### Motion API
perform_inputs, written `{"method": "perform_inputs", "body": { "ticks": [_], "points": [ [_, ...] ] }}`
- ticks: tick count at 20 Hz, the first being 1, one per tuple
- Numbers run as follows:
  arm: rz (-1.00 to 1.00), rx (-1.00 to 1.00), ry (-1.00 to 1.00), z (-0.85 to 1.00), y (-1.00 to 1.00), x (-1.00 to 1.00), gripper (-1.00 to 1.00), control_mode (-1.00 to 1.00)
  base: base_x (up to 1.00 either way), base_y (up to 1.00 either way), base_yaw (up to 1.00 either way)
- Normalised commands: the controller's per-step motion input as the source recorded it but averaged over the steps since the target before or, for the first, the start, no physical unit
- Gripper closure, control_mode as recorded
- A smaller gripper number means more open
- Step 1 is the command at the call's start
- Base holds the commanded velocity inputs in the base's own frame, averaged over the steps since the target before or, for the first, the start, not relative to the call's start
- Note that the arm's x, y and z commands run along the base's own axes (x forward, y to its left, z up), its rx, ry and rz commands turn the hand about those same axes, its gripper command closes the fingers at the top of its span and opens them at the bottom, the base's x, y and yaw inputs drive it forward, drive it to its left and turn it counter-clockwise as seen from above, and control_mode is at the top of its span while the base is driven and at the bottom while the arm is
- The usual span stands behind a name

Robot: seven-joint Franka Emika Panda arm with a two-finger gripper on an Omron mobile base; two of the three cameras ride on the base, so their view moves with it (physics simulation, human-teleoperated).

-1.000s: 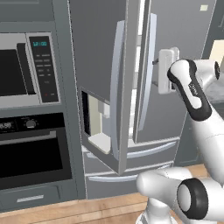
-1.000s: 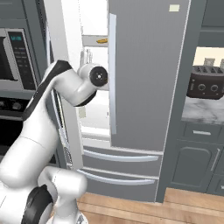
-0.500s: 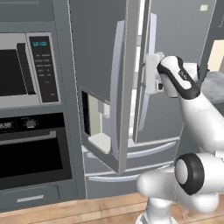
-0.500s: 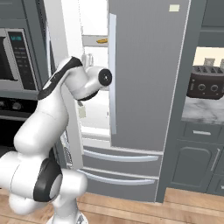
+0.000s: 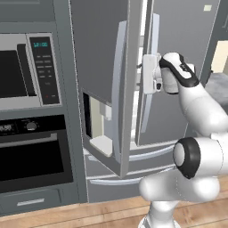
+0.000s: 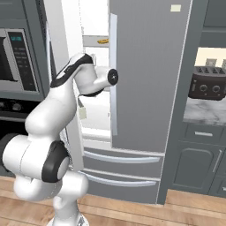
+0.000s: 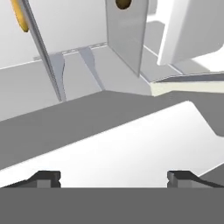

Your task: Retrieve the banana and kiwi from the fridge and place them into the bowl on the dining table.

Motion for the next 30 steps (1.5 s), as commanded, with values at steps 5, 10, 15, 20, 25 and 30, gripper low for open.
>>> {"method": "perform_inputs", "body": {
  "ticks": [5, 10, 15, 20, 25, 30],
  "points": [
    [0.14, 0.00, 0.01, -0.19, 0.91, -0.07, -1.00, -1.00, 0.00, 0.00, 0.00],
    [0.15, 0.00, 0.01, -0.42, 1.00, -0.43, -1.00, -1.00, 0.00, 0.00, 0.00],
    [0.13, -0.06, 0.01, -0.61, 1.00, -0.34, -1.00, -1.00, 0.00, 0.00, 0.00],
    [0.10, -0.09, 0.06, -0.71, 1.00, -0.16, -1.00, -1.00, 0.00, 0.00, 0.00],
    [0.12, -0.08, 0.07, -0.74, 1.00, -0.15, -1.00, -1.00, 0.00, 0.00, 0.00],
    [0.11, -0.08, 0.04, -0.67, 1.00, -0.05, -1.00, -1.00, 0.00, 0.00, 0.00]
  ]
}}
